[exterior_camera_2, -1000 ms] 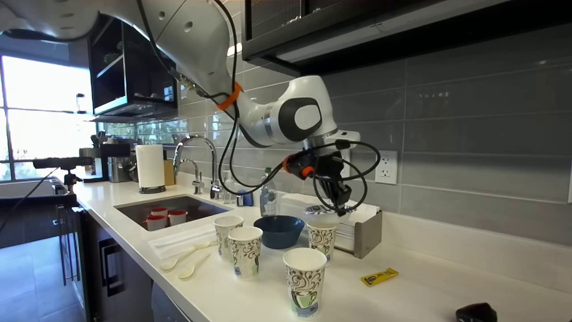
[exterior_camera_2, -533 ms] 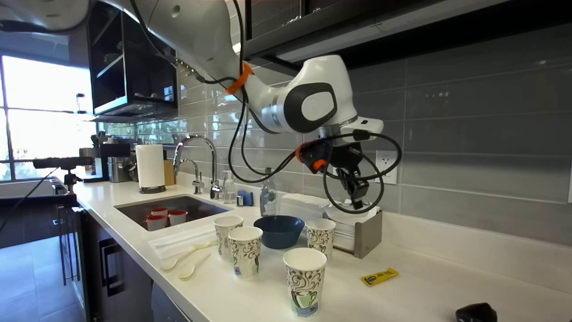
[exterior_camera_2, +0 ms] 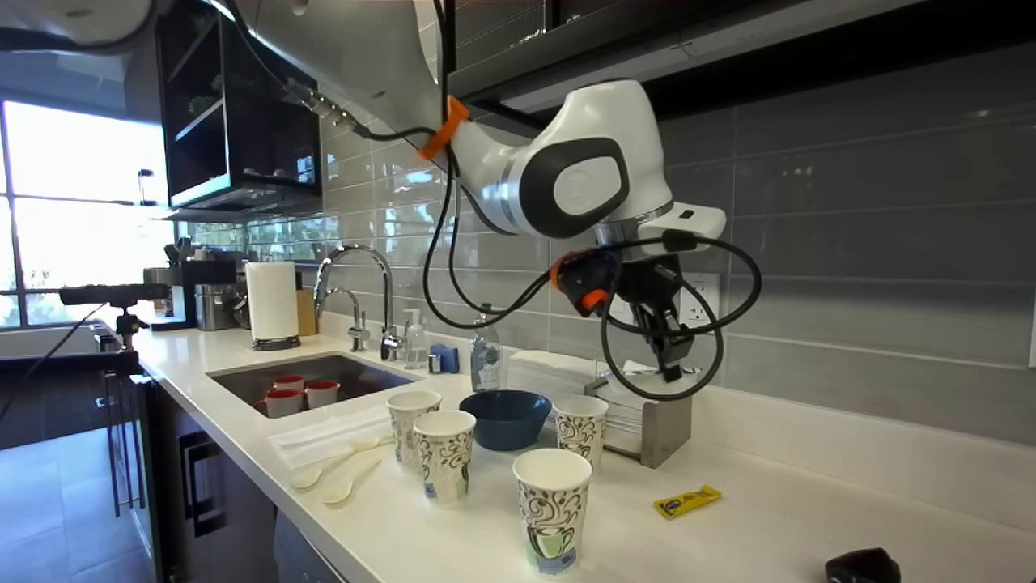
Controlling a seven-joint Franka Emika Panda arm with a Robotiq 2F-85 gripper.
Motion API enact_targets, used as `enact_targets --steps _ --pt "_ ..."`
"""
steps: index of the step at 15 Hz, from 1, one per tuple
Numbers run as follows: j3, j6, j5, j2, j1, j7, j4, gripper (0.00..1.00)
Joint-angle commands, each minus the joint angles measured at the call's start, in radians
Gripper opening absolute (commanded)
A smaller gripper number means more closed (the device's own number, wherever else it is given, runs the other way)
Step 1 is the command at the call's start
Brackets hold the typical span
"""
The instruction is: Unstack the coffee cups and bowl, then stack them back up using the coffee cup on the far right.
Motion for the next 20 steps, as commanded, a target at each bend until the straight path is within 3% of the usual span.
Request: enact_targets --steps 1,8,10,14,20 --pt "-0.002 -0.005 0.003 0.001 0.000 -0.004 0.004 0.00" --pt "-0.033 -0.026 0.179 0.108 -0.075 -0.068 0.047 0.00" --pt "-0.028 0.019 0.236 0.151 -0.103 -0.130 0.056 0.00" --pt "0.000 -0.013 0.356 0.220 -0.157 -0.243 0.089 0.00" --pt "0.030 -0.040 0.406 0.288 -0.202 -0.343 0.116 0.00"
